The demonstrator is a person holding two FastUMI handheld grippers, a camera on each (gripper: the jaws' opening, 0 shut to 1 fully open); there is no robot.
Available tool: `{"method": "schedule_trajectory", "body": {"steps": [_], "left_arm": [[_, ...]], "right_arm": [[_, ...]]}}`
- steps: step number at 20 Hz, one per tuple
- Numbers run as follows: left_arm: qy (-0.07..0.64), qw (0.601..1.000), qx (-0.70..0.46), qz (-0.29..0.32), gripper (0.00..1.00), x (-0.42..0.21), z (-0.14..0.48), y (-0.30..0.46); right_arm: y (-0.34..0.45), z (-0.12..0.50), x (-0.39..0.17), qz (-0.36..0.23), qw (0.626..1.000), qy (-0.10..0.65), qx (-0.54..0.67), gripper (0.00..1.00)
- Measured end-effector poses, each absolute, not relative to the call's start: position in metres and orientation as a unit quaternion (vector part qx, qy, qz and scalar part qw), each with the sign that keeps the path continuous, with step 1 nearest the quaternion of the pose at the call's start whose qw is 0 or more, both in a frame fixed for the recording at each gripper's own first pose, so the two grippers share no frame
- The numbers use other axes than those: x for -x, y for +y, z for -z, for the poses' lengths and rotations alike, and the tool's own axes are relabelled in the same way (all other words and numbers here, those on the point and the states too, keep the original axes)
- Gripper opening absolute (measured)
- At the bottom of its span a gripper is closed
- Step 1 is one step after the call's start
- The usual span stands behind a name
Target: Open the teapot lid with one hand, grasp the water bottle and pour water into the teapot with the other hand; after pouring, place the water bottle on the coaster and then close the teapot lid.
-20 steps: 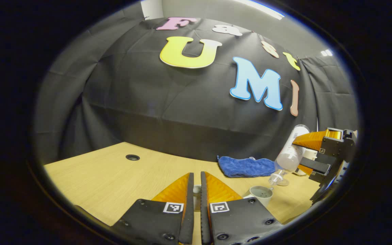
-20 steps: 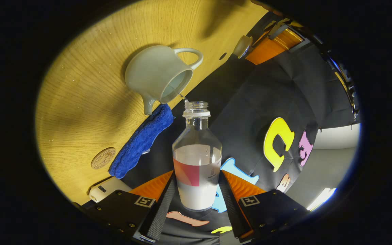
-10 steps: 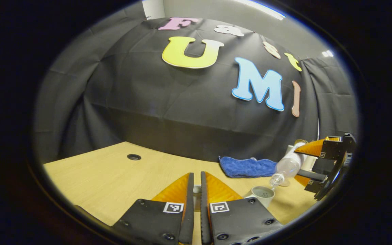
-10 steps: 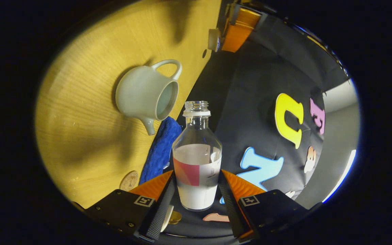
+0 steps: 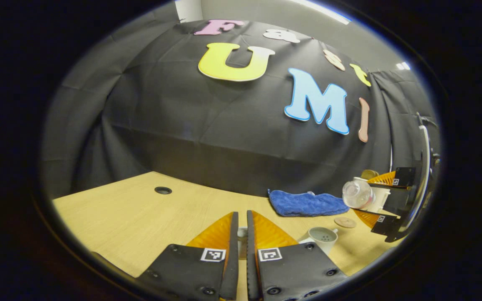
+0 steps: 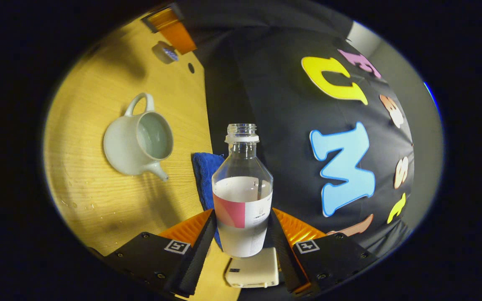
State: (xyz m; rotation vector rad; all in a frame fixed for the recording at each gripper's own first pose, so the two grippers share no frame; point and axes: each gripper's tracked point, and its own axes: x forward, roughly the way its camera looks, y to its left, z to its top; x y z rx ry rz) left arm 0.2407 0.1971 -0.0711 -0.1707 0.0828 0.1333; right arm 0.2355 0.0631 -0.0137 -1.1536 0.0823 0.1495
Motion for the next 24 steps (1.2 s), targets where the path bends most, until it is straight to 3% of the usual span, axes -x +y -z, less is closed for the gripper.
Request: {"method": "schedule_trajectory", "body": {"steps": [10,16,24], "left_arm": [[0.049,0.994,0.09,-0.046,0.14,-0.242,0.075,0.175],[0.05,0.995,0.08,-0.037,0.15,-0.243,0.076,0.168],[0.046,0.996,0.073,-0.031,0.15,-0.243,0.073,0.164]], "right_arm": [[0.031,0.022,-0.258,-0.104,0.96,0.077,0.248,0.77],[-0.004,0.019,-0.286,-0.084,0.989,0.082,0.094,0.76],[-0.039,0.05,-0.304,-0.029,0.995,0.093,-0.004,0.76]]}}
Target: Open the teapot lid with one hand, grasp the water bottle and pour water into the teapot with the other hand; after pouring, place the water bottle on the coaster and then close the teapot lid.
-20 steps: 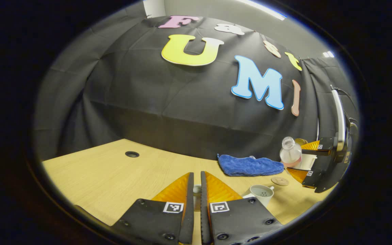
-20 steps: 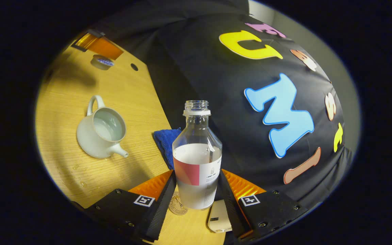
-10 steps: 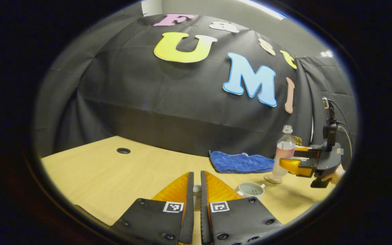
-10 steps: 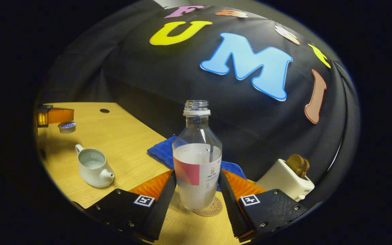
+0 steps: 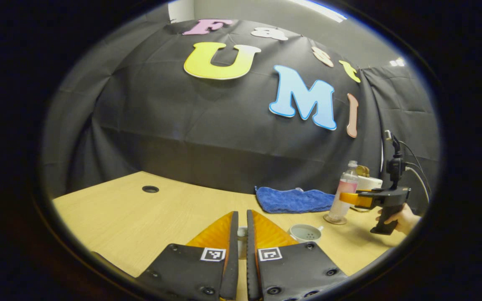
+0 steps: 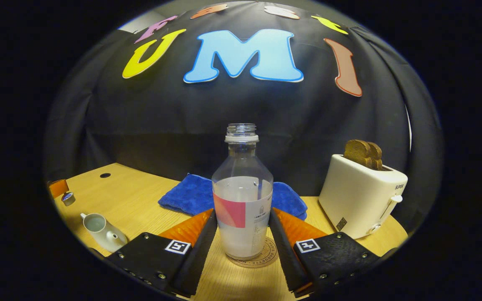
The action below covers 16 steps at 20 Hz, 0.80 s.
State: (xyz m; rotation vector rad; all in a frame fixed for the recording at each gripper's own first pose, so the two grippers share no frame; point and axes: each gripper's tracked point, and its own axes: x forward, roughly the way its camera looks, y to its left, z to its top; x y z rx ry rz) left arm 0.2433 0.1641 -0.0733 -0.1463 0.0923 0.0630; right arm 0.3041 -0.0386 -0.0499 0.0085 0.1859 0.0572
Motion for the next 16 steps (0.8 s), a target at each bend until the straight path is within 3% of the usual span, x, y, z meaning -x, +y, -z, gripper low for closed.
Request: {"method": "schedule_trajectory", "body": {"steps": [14,16], "left_arm": [[0.052,0.996,0.064,-0.028,0.14,-0.247,0.079,0.16],[0.053,0.996,0.064,-0.028,0.14,-0.247,0.079,0.16]], "right_arm": [[-0.053,0.062,-0.304,-0.018,0.992,0.102,-0.075,0.78],[-0.052,0.062,-0.303,-0.018,0.992,0.101,-0.075,0.97]]}}
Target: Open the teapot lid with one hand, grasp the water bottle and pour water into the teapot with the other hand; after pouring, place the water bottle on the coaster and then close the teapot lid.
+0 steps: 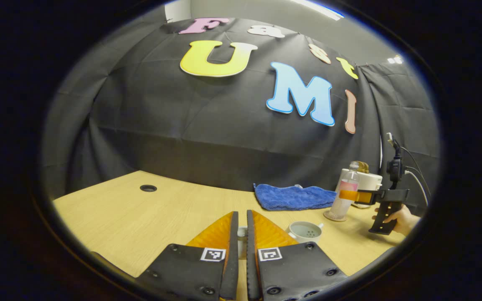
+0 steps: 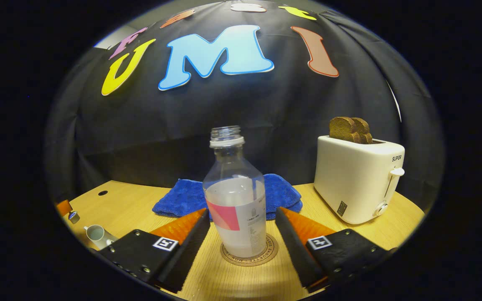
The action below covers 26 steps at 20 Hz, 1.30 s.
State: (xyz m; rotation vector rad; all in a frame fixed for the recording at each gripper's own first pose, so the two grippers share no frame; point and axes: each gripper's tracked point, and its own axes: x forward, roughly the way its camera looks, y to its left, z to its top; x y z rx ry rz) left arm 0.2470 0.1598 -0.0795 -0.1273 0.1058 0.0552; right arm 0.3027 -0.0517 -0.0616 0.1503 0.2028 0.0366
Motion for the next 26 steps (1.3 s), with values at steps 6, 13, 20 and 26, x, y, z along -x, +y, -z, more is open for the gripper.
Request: {"method": "schedule_trajectory", "body": {"steps": [6,13,20,26], "left_arm": [[0.05,0.996,0.065,-0.027,0.15,-0.248,0.078,0.16],[0.045,0.996,0.069,-0.02,0.15,-0.245,0.075,0.153],[0.035,0.997,0.062,-0.002,0.15,-0.243,0.064,0.136],[0.035,0.997,0.055,0.04,0.16,-0.245,0.05,0.082]], "right_arm": [[-0.05,0.047,-0.288,-0.015,0.994,0.091,-0.063,0.99],[-0.042,0.034,-0.207,0.0,0.995,0.044,-0.085,0.98],[-0.022,0.06,-0.134,-0.01,0.999,0.048,-0.025,0.98],[-0.008,0.039,-0.094,-0.024,1.0,0.003,-0.003,0.99]]}}
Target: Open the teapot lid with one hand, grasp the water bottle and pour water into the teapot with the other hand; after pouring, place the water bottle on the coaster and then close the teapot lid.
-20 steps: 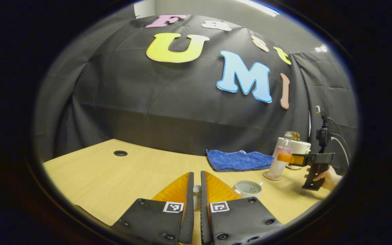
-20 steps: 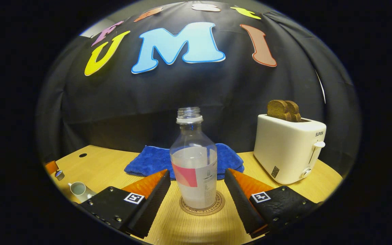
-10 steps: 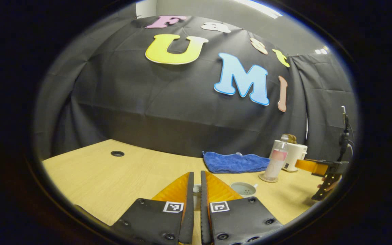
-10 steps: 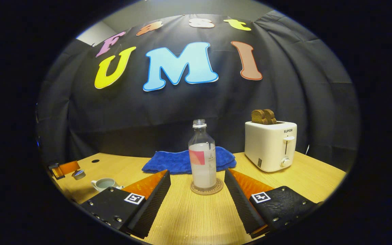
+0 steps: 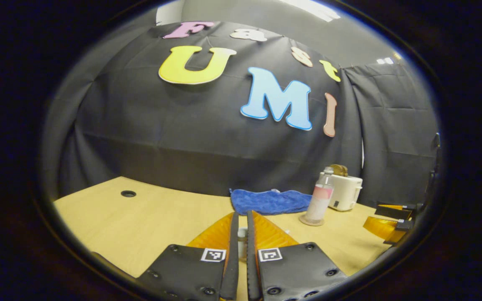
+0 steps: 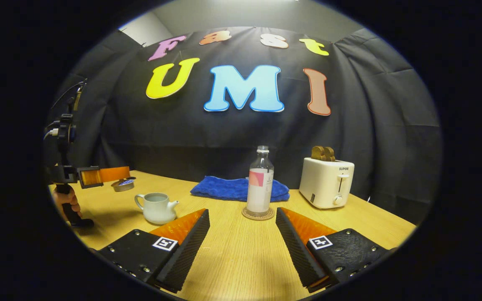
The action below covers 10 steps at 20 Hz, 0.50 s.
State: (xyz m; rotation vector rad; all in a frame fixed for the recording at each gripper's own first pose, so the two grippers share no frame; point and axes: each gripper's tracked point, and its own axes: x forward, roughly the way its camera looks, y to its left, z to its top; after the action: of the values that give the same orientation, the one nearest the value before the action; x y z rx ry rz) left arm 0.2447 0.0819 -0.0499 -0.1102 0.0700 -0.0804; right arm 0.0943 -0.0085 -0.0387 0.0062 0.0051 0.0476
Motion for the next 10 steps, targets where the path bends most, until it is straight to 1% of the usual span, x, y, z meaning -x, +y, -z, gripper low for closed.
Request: {"method": "schedule_trajectory", "body": {"steps": [2,5,7,8,10], "left_arm": [[0.038,0.998,0.029,0.048,0.14,-0.25,0.051,0.063],[0.049,0.998,0.001,0.05,0.15,-0.269,0.064,0.047],[0.058,0.997,-0.012,0.043,0.14,-0.279,0.075,0.044],[0.06,0.997,-0.015,0.043,0.15,-0.282,0.078,0.041],[0.054,0.997,-0.024,0.042,0.14,-0.289,0.075,0.039]], "right_arm": [[-0.008,0.034,-0.089,-0.028,1.0,-0.009,-0.01,0.98],[-0.018,0.027,-0.088,-0.019,1.0,-0.021,-0.009,0.98],[-0.017,0.026,-0.088,-0.024,0.999,-0.02,-0.025,0.98],[-0.02,0.026,-0.087,-0.021,0.999,-0.02,-0.028,0.98],[-0.023,0.023,-0.086,-0.017,0.999,-0.023,-0.029,0.98]]}}
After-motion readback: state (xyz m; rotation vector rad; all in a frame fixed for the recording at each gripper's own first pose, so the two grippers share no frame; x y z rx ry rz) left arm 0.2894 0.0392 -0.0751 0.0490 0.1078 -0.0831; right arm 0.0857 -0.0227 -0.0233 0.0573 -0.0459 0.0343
